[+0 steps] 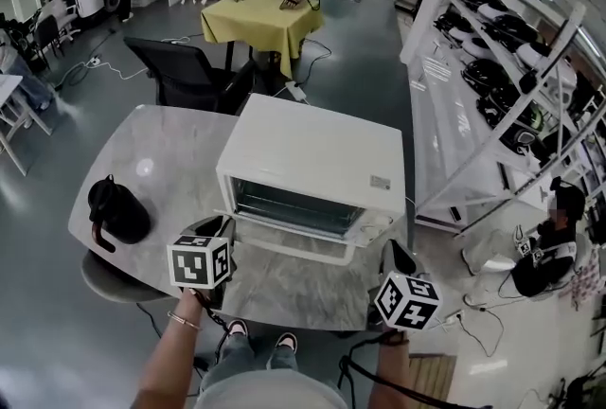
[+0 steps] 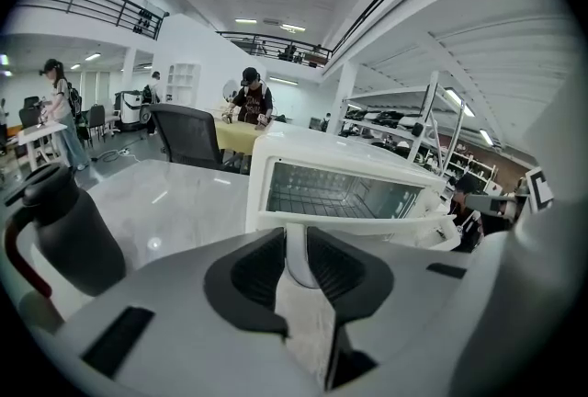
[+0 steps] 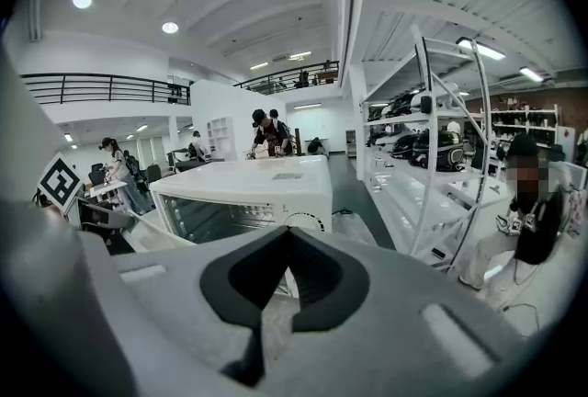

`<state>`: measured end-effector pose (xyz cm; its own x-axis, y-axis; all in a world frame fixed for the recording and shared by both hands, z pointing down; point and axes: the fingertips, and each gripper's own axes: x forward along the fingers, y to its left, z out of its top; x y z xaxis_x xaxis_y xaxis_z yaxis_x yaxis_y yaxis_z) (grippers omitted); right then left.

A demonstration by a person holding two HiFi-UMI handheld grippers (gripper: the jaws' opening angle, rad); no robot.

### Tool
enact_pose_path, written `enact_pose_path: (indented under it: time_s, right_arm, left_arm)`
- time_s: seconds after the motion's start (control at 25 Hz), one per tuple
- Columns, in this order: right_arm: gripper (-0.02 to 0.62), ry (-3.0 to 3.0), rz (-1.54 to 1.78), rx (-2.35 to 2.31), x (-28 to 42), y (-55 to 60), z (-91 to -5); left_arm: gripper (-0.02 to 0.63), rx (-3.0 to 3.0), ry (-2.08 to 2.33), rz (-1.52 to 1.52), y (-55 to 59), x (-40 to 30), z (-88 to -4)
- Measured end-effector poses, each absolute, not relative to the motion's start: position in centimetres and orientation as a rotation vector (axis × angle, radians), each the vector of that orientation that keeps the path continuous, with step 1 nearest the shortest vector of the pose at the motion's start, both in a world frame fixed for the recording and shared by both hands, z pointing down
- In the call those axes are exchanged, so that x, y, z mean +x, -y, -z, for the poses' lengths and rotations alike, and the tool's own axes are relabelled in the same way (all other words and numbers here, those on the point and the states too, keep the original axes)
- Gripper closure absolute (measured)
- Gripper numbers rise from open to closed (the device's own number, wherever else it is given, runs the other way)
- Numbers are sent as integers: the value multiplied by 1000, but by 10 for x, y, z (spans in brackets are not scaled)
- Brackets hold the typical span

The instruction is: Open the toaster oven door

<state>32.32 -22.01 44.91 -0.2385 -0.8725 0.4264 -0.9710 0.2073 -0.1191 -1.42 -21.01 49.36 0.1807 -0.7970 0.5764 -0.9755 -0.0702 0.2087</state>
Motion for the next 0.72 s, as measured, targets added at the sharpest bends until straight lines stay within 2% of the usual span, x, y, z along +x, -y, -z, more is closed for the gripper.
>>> enact_pose_path:
  time_s: [0.72]
  right_arm:
    - [591,2251,-500,1648,310,219,-451]
  left_arm:
    - [531,1871,1632,-396,176,-15,-518]
